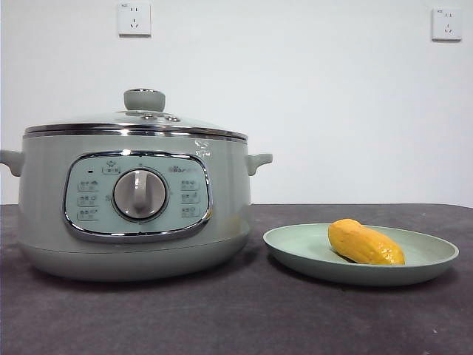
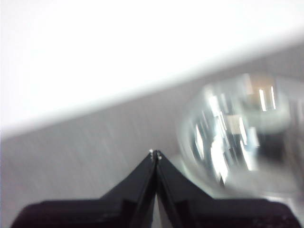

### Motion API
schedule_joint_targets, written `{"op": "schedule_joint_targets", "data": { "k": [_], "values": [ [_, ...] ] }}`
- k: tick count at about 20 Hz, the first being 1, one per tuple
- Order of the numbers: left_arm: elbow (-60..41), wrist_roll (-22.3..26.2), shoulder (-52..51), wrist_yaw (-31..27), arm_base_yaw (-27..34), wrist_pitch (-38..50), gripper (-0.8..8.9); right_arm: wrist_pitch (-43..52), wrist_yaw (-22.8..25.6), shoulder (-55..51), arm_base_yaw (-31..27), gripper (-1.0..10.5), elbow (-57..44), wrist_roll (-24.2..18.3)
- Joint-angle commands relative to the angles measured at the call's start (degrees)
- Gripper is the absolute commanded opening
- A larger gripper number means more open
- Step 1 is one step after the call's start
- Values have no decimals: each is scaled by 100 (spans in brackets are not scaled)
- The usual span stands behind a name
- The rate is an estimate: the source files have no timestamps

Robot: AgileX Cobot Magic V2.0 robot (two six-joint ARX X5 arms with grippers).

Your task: Take the corn out from the steamer,put the corn on the plate,close the lid

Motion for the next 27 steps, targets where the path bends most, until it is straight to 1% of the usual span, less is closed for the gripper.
{"op": "schedule_joint_targets", "data": {
  "k": [1, 4, 5, 8, 9, 11, 13, 17, 19, 21, 27],
  "values": [
    [-120, 170, -514, 363, 555, 551, -2, 35, -4, -4, 7, -16, -26, 55],
    [-699, 125, -798, 1202, 1150, 874, -2, 35, 0, -4, 7, -16, -26, 55],
    [-1003, 39, -817, 1342, 1266, 927, -2, 35, -2, -4, 7, -16, -26, 55],
    [-1987, -352, -824, 1294, 1414, 1137, -2, 35, -4, -4, 7, -16, -26, 55],
    [-2328, -560, -824, 1202, 1427, 1305, -2, 35, 0, -4, 7, -16, -26, 55],
    [-2833, -859, -831, 1130, 1423, 1633, -2, 35, -4, -4, 7, -16, -26, 55],
    [-3128, -1019, -833, 1128, 1423, 1757, -2, 35, -2, -4, 7, -16, -26, 55],
    [-3222, -1016, -994, 1123, 1423, 1384, -2, 35, -4, -4, 7, -16, -26, 55],
    [-3220, -1016, -1355, 1130, 1421, 1471, -2, 35, -2, -7, 7, -16, -26, 55],
    [-3220, -1014, -1327, 1163, 1423, 1593, -2, 35, -4, -7, 9, -16, -26, 55],
    [-3220, -1014, -1320, 1174, 1423, 1502, -2, 35, -4, 7, 7, -16, -26, 55]
  ]
}}
